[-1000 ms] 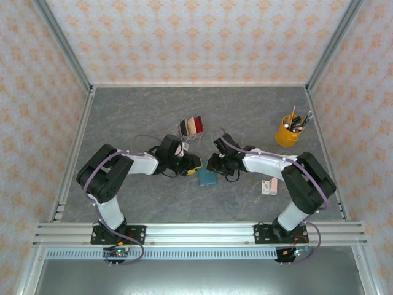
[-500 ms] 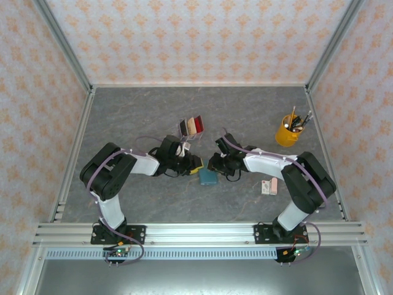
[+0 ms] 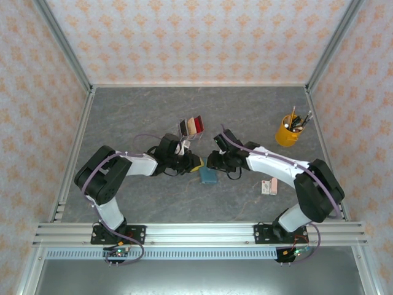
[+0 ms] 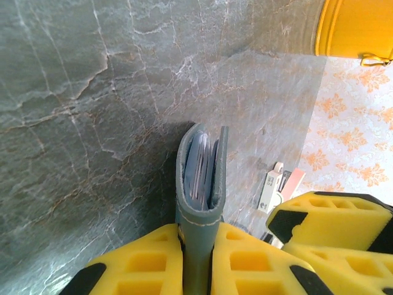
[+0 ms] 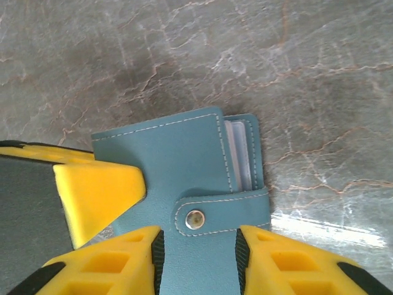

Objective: Take the credit cards out of the card holder

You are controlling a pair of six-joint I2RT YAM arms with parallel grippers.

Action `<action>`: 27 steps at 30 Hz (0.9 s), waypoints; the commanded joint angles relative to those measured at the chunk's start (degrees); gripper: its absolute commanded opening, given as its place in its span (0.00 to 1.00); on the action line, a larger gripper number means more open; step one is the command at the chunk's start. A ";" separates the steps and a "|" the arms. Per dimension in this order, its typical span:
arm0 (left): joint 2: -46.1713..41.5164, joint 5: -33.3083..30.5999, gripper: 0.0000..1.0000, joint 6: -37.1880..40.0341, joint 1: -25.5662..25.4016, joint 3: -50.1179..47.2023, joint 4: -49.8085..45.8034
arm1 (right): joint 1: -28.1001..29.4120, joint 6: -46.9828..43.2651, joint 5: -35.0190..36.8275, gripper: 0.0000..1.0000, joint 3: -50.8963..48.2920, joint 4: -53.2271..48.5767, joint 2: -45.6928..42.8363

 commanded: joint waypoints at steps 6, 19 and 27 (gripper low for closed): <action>-1.55 -0.95 0.00 1.19 -0.51 1.86 -1.40 | 1.55 -1.73 -0.43 0.39 2.70 -1.73 3.83; -1.11 -0.53 0.00 1.18 -0.76 2.76 -1.92 | 2.13 -1.84 1.05 0.40 4.32 -2.43 7.89; -1.37 -1.59 0.00 1.87 -0.72 2.75 -3.86 | 2.13 0.28 8.55 0.33 4.35 -6.08 7.95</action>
